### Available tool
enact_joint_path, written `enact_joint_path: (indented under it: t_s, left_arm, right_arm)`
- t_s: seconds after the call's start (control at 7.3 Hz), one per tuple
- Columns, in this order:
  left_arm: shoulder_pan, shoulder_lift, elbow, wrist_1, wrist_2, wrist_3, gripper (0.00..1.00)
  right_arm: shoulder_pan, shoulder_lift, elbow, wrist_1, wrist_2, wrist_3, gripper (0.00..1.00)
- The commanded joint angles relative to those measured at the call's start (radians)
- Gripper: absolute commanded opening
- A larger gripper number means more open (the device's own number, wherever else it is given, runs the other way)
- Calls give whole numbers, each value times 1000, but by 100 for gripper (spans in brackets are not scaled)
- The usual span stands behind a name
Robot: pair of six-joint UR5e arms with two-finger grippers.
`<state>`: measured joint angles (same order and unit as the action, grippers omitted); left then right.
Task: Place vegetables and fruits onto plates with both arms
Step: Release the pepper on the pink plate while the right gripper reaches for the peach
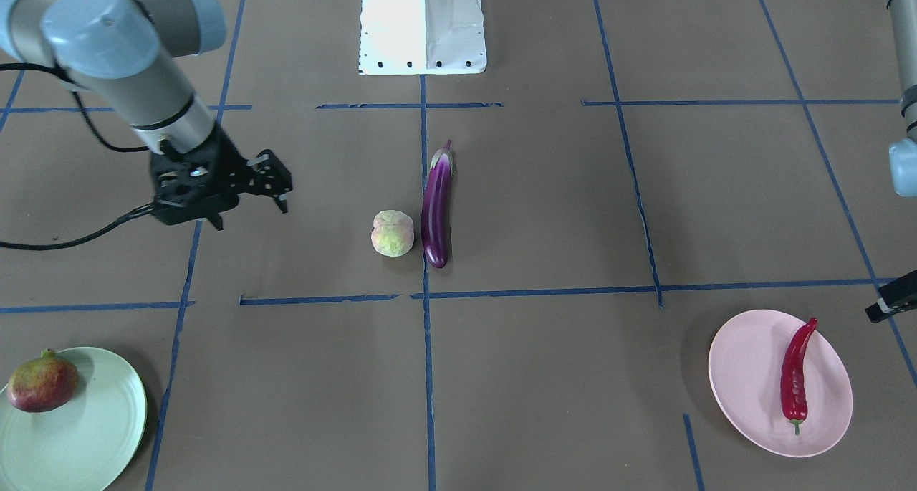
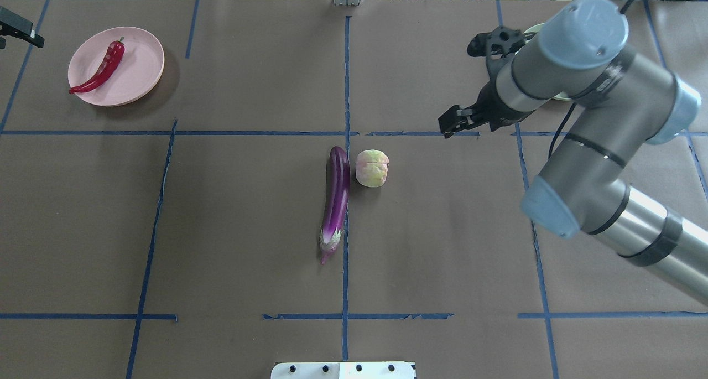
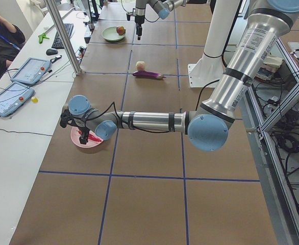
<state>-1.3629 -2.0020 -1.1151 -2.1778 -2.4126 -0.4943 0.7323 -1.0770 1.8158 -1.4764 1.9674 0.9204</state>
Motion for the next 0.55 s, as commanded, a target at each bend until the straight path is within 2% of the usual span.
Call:
enact_joint_path:
  t_s: [0.0,0.14,0.41]
  left_arm:
    - [1,2,0,1,1,-1,100]
    - [1,8,0,1,1,-1,100]
    - [2,12,-2,1,41,-3,100]
  right_arm:
    - [-146,137,-98,-1,-156,179,100]
    - [-181,216,-196,-1,-203,187,100]
    - [-203,232,-248,5,-242,180,100]
